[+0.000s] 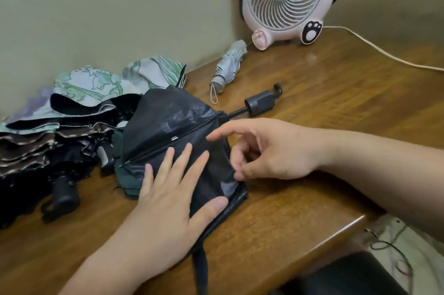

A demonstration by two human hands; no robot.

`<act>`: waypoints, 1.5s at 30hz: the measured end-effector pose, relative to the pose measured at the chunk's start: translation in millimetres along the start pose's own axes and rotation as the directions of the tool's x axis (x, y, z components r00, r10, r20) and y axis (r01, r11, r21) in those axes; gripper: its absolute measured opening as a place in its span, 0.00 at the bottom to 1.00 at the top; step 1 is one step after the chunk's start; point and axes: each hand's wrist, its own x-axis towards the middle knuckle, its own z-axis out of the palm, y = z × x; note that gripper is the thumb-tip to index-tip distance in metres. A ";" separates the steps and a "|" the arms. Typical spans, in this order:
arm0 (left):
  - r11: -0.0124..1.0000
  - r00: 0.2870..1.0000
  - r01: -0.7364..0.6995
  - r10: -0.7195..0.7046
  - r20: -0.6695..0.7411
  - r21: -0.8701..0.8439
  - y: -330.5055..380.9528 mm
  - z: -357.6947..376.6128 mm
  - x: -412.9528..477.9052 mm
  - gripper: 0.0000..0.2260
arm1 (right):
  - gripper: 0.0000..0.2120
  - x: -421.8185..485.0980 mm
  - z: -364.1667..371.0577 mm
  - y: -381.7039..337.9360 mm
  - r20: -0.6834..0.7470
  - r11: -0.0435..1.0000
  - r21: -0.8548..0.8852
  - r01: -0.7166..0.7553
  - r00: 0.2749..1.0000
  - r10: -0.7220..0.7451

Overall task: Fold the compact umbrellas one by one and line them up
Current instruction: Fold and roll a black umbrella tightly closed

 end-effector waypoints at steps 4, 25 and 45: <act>1.000 1.000 -0.005 0.004 0.024 0.019 2.3 -0.8 0.3 0.36 | 0.31 2.2 -1.5 6.5 -0.034 0.997 0.083 -0.005 0.999 0.008; 0.994 0.990 -0.105 0.103 0.100 0.010 3.1 -8.8 2.2 0.35 | 0.15 -0.2 3.5 4.5 -0.211 0.984 0.174 0.032 0.978 0.005; 0.951 0.981 -0.156 0.181 0.072 -0.268 -8.2 -9.7 -6.1 0.33 | 0.05 75.4 -9.5 -39.8 0.094 0.622 -0.778 0.084 0.995 -0.017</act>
